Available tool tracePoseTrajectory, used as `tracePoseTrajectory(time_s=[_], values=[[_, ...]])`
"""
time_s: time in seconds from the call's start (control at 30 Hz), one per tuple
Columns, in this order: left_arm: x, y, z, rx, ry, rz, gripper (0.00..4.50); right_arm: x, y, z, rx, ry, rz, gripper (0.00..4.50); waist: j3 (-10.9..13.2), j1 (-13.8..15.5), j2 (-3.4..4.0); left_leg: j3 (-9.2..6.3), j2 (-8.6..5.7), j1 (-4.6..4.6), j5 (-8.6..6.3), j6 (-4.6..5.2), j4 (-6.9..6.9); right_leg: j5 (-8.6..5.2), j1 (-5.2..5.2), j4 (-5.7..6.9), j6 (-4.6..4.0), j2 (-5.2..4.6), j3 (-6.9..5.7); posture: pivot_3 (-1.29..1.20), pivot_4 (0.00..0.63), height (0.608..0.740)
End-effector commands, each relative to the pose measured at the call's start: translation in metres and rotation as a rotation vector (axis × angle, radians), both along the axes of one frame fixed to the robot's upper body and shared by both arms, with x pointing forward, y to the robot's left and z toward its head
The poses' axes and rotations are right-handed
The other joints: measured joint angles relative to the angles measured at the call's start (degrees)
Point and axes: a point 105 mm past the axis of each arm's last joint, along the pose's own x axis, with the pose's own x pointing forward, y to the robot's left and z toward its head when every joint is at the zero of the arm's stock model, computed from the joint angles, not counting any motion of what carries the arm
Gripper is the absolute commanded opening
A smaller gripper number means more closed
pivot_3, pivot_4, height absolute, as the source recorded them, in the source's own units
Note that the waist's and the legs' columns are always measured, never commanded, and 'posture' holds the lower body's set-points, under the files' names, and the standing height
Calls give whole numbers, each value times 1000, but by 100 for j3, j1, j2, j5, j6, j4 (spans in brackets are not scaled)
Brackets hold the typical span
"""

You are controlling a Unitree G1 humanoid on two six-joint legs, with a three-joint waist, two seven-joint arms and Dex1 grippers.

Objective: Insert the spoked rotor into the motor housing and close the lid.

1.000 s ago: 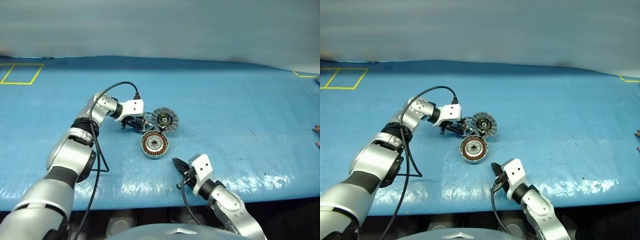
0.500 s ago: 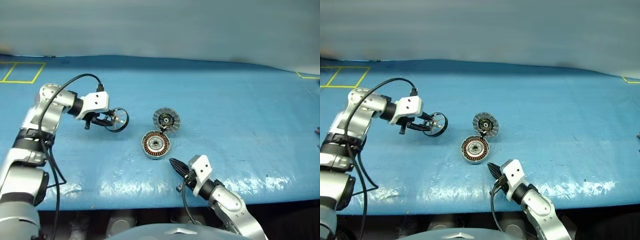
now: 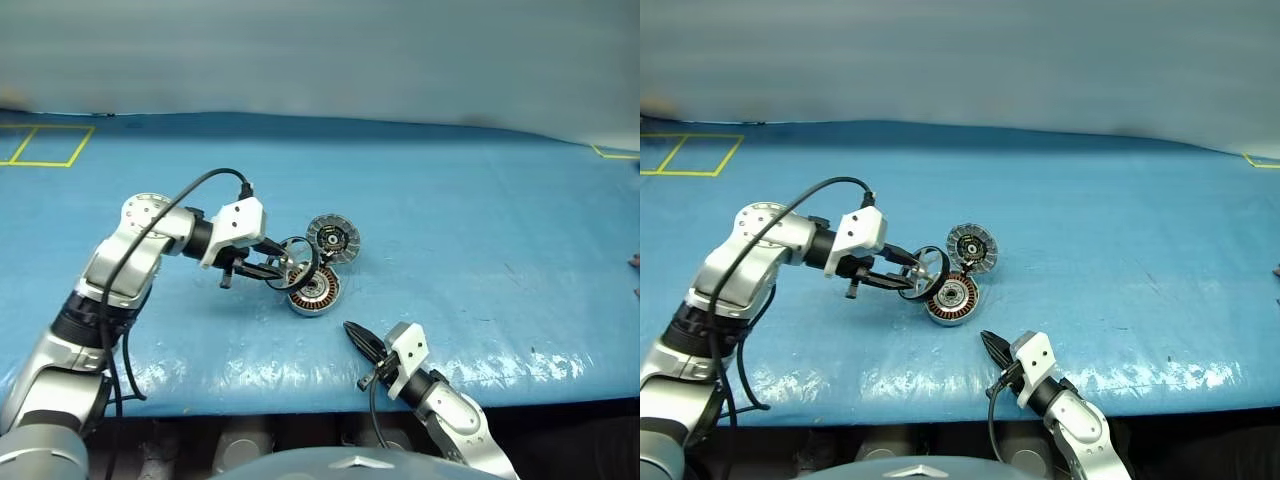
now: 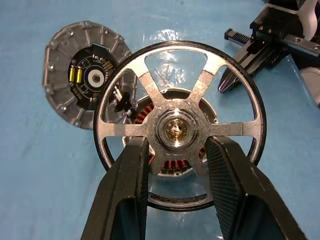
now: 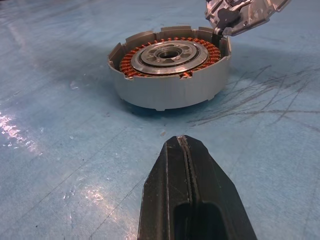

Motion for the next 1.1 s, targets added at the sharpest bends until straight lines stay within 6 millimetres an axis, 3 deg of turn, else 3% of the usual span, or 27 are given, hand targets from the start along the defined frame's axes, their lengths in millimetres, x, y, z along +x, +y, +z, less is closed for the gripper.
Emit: tracePoseTrajectory(time_s=[0.03, 0.3, 0.63, 1.1], values=[[4, -21, 7, 10, -75, -43, 1359, 2, 0, 7, 10, -39, 2, 0, 0, 12, 0, -1, -20, 0, 0, 0, 0, 0, 0, 0, 0, 1, 1, 0, 150, 740], [10, -37, -12, 84, -78, -111, 1359, 3, 0, 7, -10, -37, -12, 0, 0, 1, 1, -3, -27, 0, 0, 1, 0, 2, -2, 0, -3, 1, 7, 0, 150, 740], [19, -28, -30, 160, -96, -98, 1359, 1, 0, 6, -18, -29, -20, 0, 0, 12, 1, -3, -27, -3, -1, 1, 0, 2, -4, -1, -4, 1, 7, 0, 150, 740], [18, -20, -39, 211, -82, -86, 1359, 3, 0, 6, -37, -27, -12, 0, 0, 12, 1, -3, -27, -3, -1, 2, 0, 1, -4, -1, -3, 0, 7, 0, 150, 740]])
